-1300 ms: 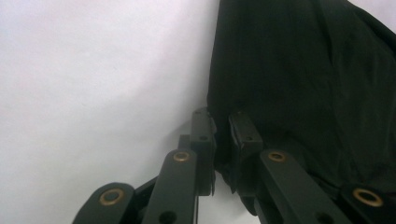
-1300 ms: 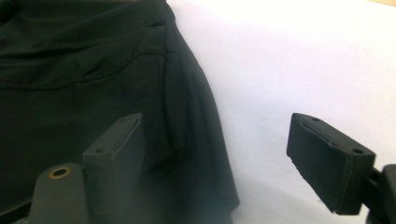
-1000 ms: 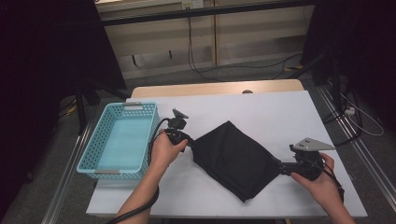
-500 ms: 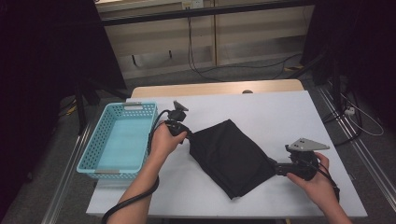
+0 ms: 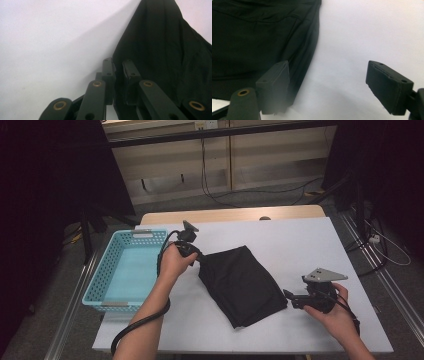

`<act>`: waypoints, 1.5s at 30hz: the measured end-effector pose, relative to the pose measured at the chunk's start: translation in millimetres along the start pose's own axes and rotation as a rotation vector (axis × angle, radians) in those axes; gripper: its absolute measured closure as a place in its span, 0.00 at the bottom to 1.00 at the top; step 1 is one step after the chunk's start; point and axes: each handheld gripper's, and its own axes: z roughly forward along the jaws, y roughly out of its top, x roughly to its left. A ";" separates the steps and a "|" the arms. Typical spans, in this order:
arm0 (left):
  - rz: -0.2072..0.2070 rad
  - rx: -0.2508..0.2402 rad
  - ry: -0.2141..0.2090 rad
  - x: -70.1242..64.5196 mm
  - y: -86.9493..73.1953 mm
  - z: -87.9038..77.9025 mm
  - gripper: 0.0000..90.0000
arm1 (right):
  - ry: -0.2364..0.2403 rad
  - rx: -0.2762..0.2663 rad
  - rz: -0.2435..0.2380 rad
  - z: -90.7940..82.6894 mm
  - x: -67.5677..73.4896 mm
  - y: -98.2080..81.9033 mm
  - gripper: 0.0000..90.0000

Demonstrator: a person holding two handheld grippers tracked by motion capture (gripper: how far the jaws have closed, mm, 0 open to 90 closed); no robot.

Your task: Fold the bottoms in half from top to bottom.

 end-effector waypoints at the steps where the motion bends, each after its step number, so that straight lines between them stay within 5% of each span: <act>1: -0.003 -0.003 -0.006 1.4 0.4 1.2 0.91 | 0.001 0.003 -0.001 0.3 0.5 0.3 0.21; 16: -0.046 -0.092 0.001 9.3 5.1 10.2 0.91 | 0.017 0.010 -0.006 5.2 6.1 2.7 0.22; 19: -0.059 -0.127 0.012 11.5 1.5 10.9 0.86 | 0.037 0.005 -0.004 7.3 10.3 4.9 0.30; 25: -0.073 -0.205 0.054 13.2 -10.3 4.7 0.48 | 0.096 -0.002 -0.011 12.5 19.4 10.2 0.54; 29: -0.066 -0.225 0.059 10.8 -18.0 -0.8 0.37 | 0.122 0.021 -0.045 19.3 27.5 12.7 0.70; 33: -0.048 -0.236 0.064 5.9 -25.8 -3.3 0.33 | 0.125 0.099 -0.090 29.0 35.5 10.8 0.78; 36: -0.035 -0.242 0.071 3.4 -30.9 -3.8 0.28 | 0.115 0.132 -0.077 34.1 34.7 8.1 0.78; 39: -0.029 -0.249 0.078 1.1 -35.7 -3.7 0.25 | 0.117 0.137 -0.042 35.9 33.0 7.3 0.80; 41: -0.022 -0.247 0.077 0.0 -38.3 -3.9 0.25 | 0.136 0.137 -0.045 36.7 34.0 7.2 0.95; 45: -0.024 -0.257 0.071 -2.1 -43.1 -4.3 0.25 | 0.154 0.132 -0.049 36.8 35.3 8.9 1.00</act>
